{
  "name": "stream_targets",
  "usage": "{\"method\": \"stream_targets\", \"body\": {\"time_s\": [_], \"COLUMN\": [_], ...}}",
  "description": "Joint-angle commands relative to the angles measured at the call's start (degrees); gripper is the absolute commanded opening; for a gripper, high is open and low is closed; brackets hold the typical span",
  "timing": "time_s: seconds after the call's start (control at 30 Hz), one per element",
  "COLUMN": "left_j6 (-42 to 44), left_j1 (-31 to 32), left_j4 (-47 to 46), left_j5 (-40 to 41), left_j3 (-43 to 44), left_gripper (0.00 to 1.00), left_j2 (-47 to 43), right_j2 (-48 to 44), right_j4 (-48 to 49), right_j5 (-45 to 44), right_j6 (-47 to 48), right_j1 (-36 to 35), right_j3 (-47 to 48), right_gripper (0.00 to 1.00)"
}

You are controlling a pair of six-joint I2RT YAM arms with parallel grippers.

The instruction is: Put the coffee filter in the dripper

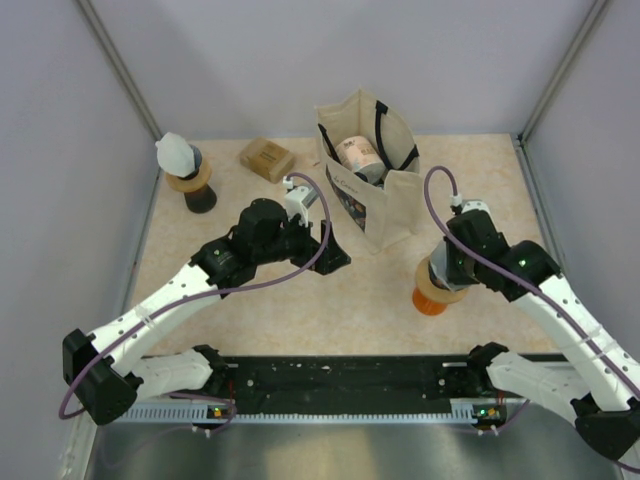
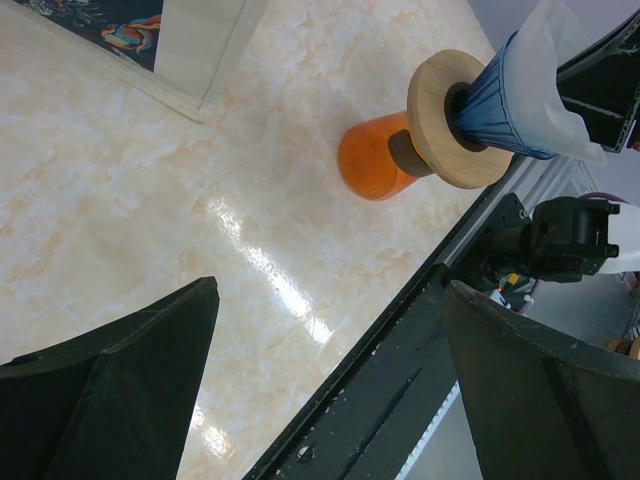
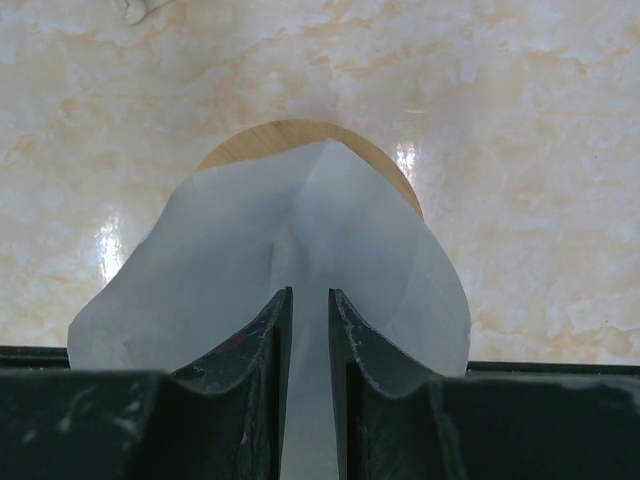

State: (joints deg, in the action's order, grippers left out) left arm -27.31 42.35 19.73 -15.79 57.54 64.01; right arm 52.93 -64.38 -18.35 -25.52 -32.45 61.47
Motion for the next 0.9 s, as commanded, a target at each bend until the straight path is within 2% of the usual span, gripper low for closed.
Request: {"method": "stream_targets", "body": {"time_s": [0.0,0.4,0.87], "left_j6": [0.5,0.5,0.5], "left_j1": [-0.25,-0.25,-0.25], "left_j4": [-0.92,0.05,0.84], "left_j5": [0.41,1.55,1.9], "left_j3": [1.87,2.32,2.93], "left_gripper": [0.99,0.99,0.99], "left_j2": [-0.2,-0.46,0.33], "right_j2": [0.6,0.42,-0.54], "right_j4": [2.68,4.7,7.78], "right_j5": [1.03,5.6,8.33], "right_j6": [0.91,2.49,2.67], "right_j1": [0.37,4.58,4.94], "right_j3": [-0.21,-3.81,-7.33], "right_gripper": [0.21,0.21,0.21]}}
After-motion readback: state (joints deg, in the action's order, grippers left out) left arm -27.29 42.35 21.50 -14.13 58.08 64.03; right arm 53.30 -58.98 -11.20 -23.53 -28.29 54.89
